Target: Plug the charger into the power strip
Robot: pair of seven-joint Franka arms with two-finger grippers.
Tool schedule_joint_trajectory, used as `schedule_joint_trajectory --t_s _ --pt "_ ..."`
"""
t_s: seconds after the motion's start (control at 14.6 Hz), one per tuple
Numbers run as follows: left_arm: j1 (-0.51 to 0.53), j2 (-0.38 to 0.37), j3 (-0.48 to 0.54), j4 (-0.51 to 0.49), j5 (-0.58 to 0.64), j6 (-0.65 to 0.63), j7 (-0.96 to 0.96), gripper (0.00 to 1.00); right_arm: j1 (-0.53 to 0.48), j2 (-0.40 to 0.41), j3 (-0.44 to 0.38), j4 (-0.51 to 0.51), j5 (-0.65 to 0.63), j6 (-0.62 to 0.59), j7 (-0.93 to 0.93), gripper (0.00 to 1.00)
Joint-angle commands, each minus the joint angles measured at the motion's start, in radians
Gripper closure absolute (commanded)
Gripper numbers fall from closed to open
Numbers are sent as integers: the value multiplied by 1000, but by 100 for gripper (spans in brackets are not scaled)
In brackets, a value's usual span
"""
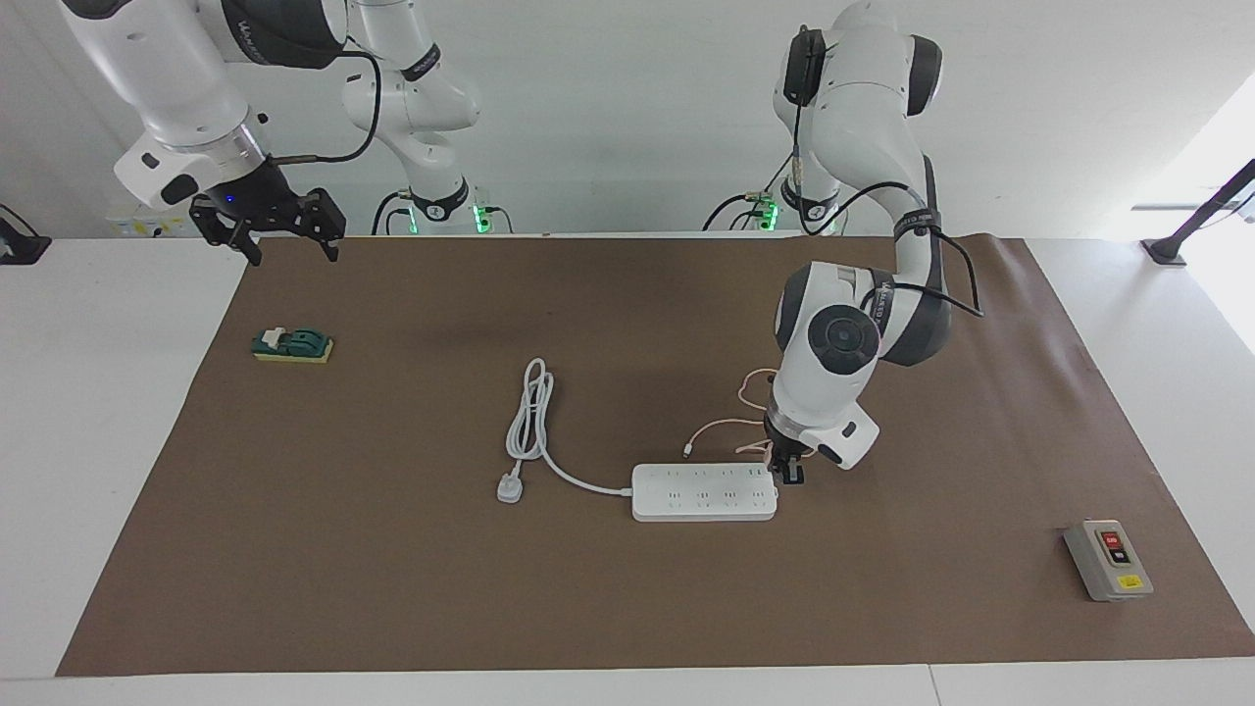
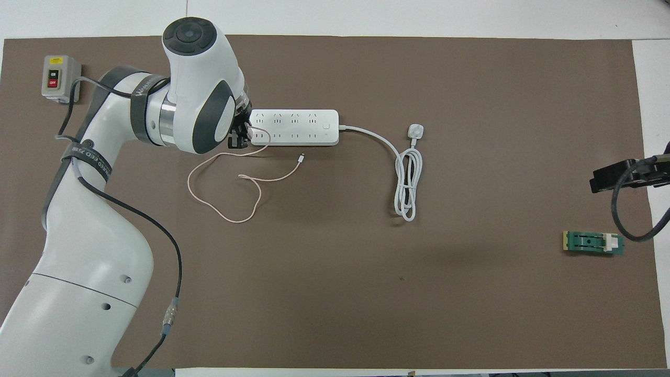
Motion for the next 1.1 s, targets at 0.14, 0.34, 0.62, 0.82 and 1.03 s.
schedule_joint_trajectory --t_s 0.14,0.34,0.62,0.82,1.03 --pt "-29 18 -2 6 22 24 -68 100 -16 -24 12 -23 -21 5 -21 0" --pt "-38 19 -2 4 20 19 -82 100 -14 -24 12 -23 -21 5 -21 0" --pt "-49 24 -2 -1 20 18 -88 100 -16 -24 12 -23 -21 5 -21 0" --pt "-57 26 -2 1 20 18 -88 100 -16 -24 12 -23 -21 5 -21 0" --pt "-57 27 -2 -2 22 18 -87 100 -16 -24 12 -23 -21 5 -21 0"
